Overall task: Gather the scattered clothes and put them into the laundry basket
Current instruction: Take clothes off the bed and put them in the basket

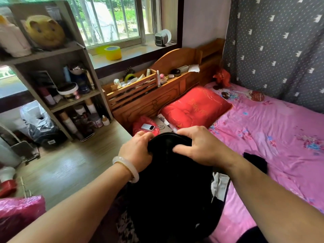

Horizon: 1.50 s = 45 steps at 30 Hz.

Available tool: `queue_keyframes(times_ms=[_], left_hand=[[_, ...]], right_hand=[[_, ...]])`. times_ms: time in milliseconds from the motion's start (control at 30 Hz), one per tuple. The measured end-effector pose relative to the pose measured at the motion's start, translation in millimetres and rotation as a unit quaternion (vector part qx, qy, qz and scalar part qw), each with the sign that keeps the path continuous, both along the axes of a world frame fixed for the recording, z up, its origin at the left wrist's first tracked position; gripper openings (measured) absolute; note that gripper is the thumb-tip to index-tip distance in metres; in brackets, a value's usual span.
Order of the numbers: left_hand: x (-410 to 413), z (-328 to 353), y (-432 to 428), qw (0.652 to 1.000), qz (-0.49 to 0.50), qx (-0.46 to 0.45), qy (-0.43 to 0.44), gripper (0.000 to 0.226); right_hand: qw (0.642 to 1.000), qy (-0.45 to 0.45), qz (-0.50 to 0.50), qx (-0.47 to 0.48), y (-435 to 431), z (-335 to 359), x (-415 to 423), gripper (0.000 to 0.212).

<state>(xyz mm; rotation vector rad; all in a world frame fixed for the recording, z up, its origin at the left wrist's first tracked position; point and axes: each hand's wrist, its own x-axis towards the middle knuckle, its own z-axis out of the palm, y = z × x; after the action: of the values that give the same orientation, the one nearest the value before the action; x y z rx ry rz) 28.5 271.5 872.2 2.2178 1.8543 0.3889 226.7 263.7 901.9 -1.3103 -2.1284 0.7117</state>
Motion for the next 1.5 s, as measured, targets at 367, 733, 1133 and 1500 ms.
queue_keyframes(times_ms=[367, 733, 1133, 1500], left_hand=[[-34.4, 49.3, 4.9, 0.995, 0.026, -0.067, 0.067, 0.031], [-44.1, 103.9, -4.0, 0.964, 0.167, -0.012, -0.207, 0.032], [-38.6, 63.4, -23.7, 0.760, 0.223, -0.198, -0.577, 0.015], [-81.2, 21.1, -12.0, 0.910, 0.086, -0.154, -0.374, 0.095]], right_hand=[[0.948, -0.277, -0.145, 0.062, 22.7, 15.5, -21.8, 0.016], [0.992, 0.099, -0.078, -0.015, 28.5, 47.8, -85.7, 0.021], [0.979, 0.070, 0.108, -0.158, 7.9, 20.9, -95.3, 0.085], [0.950, 0.230, 0.142, -0.153, 27.9, 37.5, -62.7, 0.051]])
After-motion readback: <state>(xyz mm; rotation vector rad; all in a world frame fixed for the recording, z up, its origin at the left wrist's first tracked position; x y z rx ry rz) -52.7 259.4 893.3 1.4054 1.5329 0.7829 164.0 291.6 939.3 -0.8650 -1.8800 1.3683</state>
